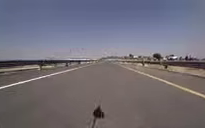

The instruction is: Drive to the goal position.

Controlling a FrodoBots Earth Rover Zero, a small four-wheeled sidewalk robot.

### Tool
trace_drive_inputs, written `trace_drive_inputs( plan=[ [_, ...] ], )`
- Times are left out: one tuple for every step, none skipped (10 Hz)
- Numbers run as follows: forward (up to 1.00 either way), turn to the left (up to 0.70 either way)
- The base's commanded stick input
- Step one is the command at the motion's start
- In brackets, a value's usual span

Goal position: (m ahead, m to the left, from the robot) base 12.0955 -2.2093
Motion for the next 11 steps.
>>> trace_drive_inputs(
  plan=[
    [1.00, -0.01],
    [1.00, -0.01],
    [1.00, -0.01],
    [1.00, -0.01],
    [1.00, -0.01],
    [1.00, -0.01],
    [1.00, -0.01],
    [1.00, -0.01],
    [1.00, -0.01],
    [1.00, -0.01],
    [1.00, -0.01]
  ],
)
